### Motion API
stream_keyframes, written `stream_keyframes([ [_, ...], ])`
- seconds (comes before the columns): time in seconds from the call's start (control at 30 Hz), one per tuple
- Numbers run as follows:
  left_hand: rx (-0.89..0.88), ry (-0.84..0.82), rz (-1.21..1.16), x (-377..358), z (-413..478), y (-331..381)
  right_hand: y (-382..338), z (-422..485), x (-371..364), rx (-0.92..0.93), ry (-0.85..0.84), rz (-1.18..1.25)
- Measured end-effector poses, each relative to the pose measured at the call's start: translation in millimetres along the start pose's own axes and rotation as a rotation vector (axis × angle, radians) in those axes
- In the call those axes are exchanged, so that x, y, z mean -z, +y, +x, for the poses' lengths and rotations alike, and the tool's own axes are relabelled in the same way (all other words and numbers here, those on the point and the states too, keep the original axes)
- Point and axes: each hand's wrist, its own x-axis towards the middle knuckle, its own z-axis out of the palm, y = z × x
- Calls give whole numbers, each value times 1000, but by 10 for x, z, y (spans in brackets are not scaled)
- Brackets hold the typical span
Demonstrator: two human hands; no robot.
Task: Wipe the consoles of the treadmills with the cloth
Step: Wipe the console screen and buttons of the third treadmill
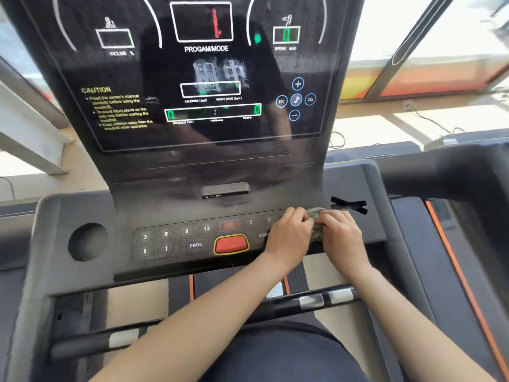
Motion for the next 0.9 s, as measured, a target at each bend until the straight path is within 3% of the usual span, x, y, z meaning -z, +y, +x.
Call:
stream_keyframes([
  [0.17, -106, 79, 96, 45, -382, -82, -167, -241, -62, 84, 19, 111],
  [0.3, -77, 142, 132, 206, -765, -318, -425, -364, -224, 196, -56, 194],
  [0.43, 48, 229, 123, 396, -1083, -538, -729, -349, -452, 326, -139, 220],
  [0.77, 371, 359, 222, 929, -1804, -1230, -1792, -85, -999, 782, -164, 108],
  [0.9, 473, 427, 223, 1112, -2045, -1403, -2183, -94, -1203, 720, -243, 144],
])
